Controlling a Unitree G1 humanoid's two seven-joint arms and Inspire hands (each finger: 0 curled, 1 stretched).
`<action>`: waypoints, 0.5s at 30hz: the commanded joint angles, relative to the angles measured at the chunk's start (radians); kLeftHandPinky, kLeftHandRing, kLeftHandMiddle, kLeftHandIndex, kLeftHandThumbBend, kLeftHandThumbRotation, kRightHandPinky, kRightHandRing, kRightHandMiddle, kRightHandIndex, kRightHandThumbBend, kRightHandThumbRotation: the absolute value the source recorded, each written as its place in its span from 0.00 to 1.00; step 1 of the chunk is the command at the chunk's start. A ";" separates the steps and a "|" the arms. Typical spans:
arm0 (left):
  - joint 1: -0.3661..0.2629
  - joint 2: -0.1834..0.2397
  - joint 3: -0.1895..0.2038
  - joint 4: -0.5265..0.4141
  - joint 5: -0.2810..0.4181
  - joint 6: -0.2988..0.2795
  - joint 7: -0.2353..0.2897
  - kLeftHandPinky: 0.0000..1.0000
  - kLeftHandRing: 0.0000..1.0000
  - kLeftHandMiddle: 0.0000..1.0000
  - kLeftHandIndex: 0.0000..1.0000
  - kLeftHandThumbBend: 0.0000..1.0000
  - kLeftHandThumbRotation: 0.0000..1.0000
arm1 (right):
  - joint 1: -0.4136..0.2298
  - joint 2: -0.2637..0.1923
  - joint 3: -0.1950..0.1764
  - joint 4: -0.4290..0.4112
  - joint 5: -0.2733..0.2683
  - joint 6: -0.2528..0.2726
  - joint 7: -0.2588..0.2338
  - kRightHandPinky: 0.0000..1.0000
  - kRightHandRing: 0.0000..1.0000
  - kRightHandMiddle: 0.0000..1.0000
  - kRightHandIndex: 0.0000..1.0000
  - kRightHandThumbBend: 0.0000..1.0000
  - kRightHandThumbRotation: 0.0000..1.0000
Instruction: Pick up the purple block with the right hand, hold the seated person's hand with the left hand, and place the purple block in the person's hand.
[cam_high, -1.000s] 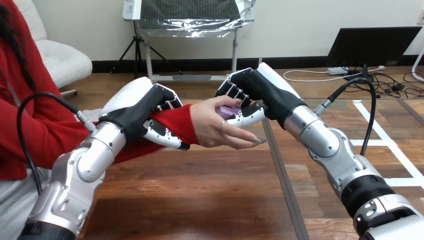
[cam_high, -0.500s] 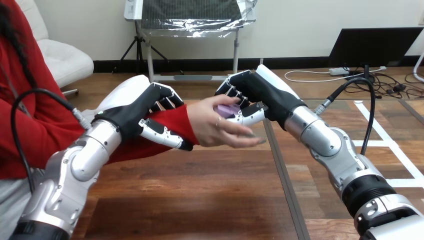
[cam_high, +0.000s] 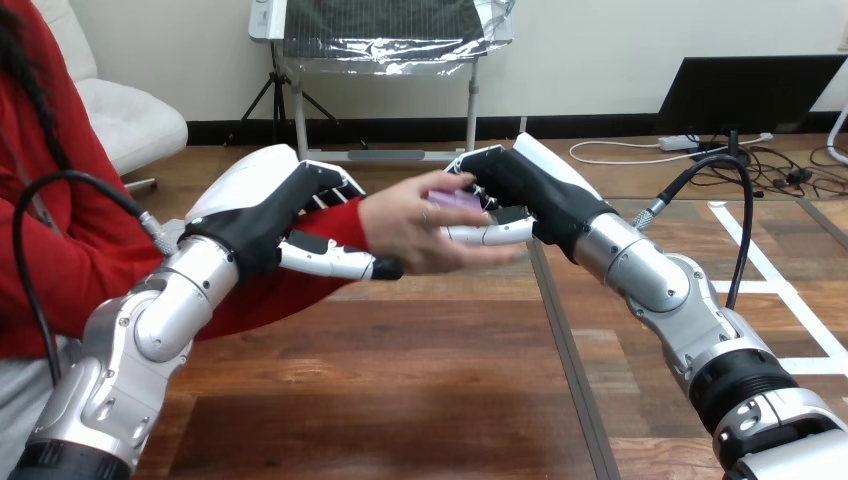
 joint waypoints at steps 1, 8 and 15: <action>-0.063 0.007 0.016 -0.044 -0.012 -0.017 0.017 0.50 0.59 0.63 0.63 0.88 0.65 | -0.043 -0.015 -0.027 -0.002 0.027 -0.023 0.005 0.48 0.52 0.56 0.59 0.40 0.47; -0.061 0.010 0.018 -0.049 -0.013 -0.017 0.013 0.49 0.59 0.63 0.63 0.82 0.64 | -0.042 -0.020 -0.027 0.000 0.033 -0.021 0.012 0.49 0.52 0.57 0.60 0.38 0.49; -0.060 0.012 0.021 -0.056 -0.016 -0.009 0.007 0.49 0.58 0.62 0.63 0.80 0.65 | -0.042 -0.024 -0.030 0.003 0.040 -0.015 0.024 0.50 0.53 0.57 0.61 0.36 0.50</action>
